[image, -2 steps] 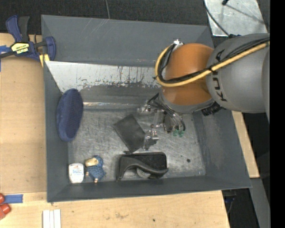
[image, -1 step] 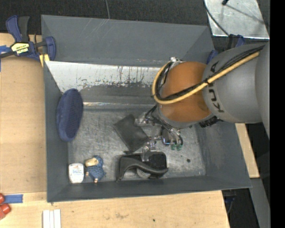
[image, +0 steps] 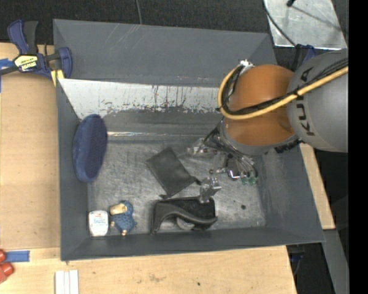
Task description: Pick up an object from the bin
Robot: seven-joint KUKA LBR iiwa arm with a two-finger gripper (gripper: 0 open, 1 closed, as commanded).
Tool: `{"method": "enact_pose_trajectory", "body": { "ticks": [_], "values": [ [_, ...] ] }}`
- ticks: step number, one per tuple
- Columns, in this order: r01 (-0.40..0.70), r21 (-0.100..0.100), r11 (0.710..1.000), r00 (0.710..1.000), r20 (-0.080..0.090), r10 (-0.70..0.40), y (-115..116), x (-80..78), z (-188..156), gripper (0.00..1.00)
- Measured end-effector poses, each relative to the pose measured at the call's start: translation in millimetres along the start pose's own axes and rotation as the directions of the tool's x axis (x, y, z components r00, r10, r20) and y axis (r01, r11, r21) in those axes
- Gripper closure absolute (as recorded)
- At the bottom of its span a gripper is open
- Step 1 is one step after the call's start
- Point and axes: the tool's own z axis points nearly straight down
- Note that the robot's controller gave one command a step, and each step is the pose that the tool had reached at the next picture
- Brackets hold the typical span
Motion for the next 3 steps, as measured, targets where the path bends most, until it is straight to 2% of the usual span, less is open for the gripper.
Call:
{"method": "enact_pose_trajectory", "body": {
  "ticks": [1,2,3],
  "values": [
    [0.349,-0.006,0.937,0.937,-0.008,-0.349,55,47.7,33,0.0],
    [0.358,-0.026,0.933,0.933,-0.043,-0.359,36,9.5,62,0.0],
    [0.356,-0.027,0.934,0.933,-0.045,-0.357,36,9.1,62,1.0]
  ]
}}
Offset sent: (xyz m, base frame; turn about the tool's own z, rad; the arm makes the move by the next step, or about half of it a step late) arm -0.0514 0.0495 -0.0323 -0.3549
